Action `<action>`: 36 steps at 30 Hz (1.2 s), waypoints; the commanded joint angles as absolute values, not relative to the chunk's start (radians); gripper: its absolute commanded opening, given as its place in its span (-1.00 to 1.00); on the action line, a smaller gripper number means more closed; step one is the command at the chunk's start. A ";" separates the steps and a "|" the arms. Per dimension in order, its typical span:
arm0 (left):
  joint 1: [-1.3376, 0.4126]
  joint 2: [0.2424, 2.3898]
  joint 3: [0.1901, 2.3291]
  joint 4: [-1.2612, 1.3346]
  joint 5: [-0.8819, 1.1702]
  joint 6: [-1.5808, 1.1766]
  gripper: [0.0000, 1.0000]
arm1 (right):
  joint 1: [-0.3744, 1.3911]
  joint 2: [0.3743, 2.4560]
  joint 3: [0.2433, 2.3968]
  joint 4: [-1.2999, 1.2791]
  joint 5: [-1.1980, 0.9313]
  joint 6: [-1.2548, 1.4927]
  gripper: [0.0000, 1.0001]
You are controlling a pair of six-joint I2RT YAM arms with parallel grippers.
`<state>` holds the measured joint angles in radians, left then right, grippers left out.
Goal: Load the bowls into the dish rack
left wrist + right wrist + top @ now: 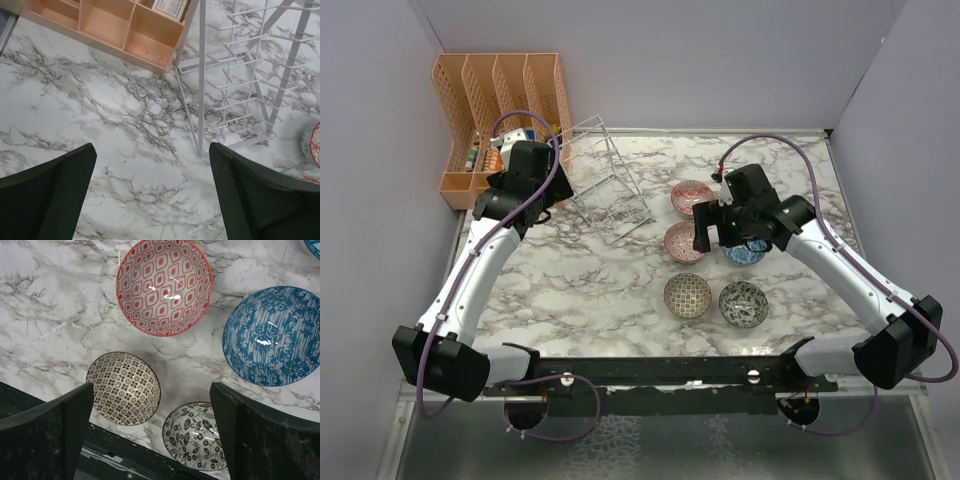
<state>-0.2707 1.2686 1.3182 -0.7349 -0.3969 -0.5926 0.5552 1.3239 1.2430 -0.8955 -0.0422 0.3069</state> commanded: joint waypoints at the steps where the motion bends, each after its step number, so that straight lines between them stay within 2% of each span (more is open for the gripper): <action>1: -0.276 1.258 1.350 -0.708 -0.412 -0.563 0.99 | 0.560 1.302 1.259 -0.916 -0.030 0.307 0.99; 7: -0.276 1.253 1.376 -0.689 -0.350 -0.476 0.98 | 0.560 1.290 1.266 -0.916 0.004 0.320 0.99; 15: -0.276 1.180 1.383 -0.670 -0.135 -0.422 0.98 | 0.560 1.258 1.255 -0.918 -0.002 0.282 1.00; 20: -0.275 1.143 1.411 -0.757 -0.109 -0.475 0.98 | 0.574 1.264 1.223 -0.902 -0.041 0.293 0.87; 29: -0.276 1.111 1.437 -0.870 -0.094 -0.466 0.99 | 0.864 1.334 1.216 -0.915 0.057 0.456 0.80; 36: -0.287 1.139 1.475 -0.925 -0.104 -0.489 0.98 | 1.053 1.486 1.268 -0.972 0.146 0.654 0.74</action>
